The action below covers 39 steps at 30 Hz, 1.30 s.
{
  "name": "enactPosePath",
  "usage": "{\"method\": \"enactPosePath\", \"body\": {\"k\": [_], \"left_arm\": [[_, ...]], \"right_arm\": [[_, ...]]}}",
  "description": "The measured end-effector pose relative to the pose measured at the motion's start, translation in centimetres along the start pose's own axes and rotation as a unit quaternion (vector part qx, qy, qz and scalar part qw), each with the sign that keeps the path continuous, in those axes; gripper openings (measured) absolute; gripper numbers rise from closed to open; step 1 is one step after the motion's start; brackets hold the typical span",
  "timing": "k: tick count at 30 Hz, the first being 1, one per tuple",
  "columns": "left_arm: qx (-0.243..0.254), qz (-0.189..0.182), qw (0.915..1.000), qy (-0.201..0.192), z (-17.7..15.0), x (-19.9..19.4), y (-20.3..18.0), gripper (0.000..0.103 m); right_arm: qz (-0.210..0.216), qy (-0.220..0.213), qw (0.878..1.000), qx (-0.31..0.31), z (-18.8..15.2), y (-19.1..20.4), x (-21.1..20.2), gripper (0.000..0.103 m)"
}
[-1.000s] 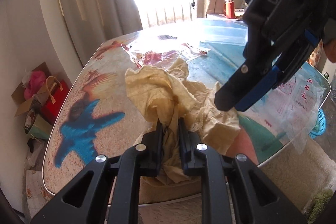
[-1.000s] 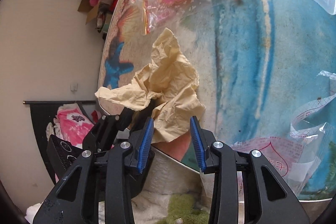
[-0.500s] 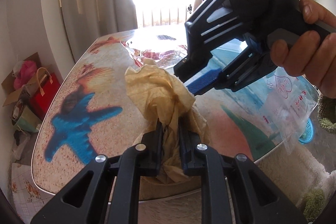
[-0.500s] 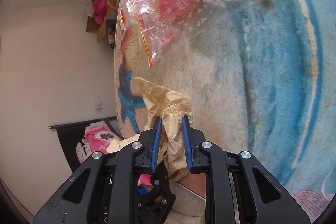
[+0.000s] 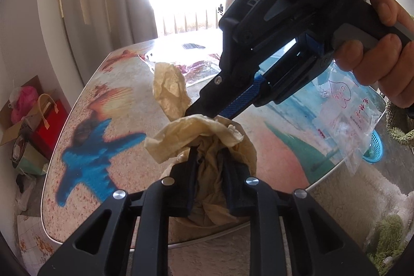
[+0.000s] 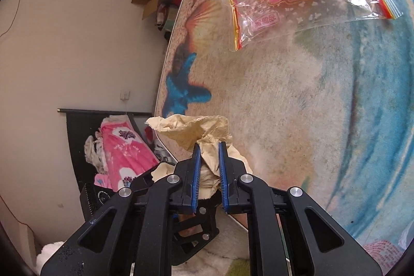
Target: Collect trash
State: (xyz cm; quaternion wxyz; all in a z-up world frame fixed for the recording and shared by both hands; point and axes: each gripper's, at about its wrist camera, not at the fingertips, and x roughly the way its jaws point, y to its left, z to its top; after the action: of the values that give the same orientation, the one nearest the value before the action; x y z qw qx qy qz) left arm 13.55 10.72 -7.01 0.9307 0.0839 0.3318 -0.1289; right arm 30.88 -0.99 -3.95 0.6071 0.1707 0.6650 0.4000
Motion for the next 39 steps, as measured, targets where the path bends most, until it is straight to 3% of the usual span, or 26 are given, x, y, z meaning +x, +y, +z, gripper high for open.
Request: {"method": "enactPosePath", "body": {"k": [7, 17, 24, 26, 31, 33, 35, 39], "left_arm": [[-0.033, -0.019, 0.9992, 0.011, -0.2, -0.5, 0.9, 0.047], [-0.039, -0.006, 0.9992, 0.005, -1.3, -4.1, 1.3, 0.065], [-0.044, 0.009, 0.9986, 0.029, -3.0, -5.2, 1.0, 0.065], [-0.039, 0.020, 0.9983, 0.039, -3.3, -4.7, 0.8, 0.056], [-0.037, 0.022, 0.9984, 0.037, -3.2, -4.2, 0.3, 0.048], [-0.037, 0.015, 0.9986, 0.034, -2.9, -4.1, 0.1, 0.040], [-0.039, 0.021, 0.9987, 0.025, -2.4, -4.1, 0.0, 0.032], [-0.047, 0.026, 0.9986, -0.007, -1.0, -4.7, 0.1, 0.028]], "right_arm": [[-0.079, 0.006, 0.994, -0.079, -0.5, 1.7, 1.2, 0.008], [-0.150, 0.000, 0.975, -0.161, -1.3, 3.4, 1.8, 0.008], [-0.138, -0.007, 0.980, -0.142, -1.0, 2.9, 2.2, 0.007], [-0.130, -0.008, 0.982, -0.134, -1.0, 2.5, 2.0, 0.007], [-0.124, -0.011, 0.985, -0.122, -1.4, 2.3, 1.0, 0.007], [-0.122, -0.013, 0.985, -0.119, -1.5, 2.3, 0.9, 0.007], [-0.122, -0.015, 0.985, -0.119, -1.6, 2.3, 0.8, 0.007], [-0.124, -0.016, 0.985, -0.121, -1.8, 2.4, 0.8, 0.007]]}}
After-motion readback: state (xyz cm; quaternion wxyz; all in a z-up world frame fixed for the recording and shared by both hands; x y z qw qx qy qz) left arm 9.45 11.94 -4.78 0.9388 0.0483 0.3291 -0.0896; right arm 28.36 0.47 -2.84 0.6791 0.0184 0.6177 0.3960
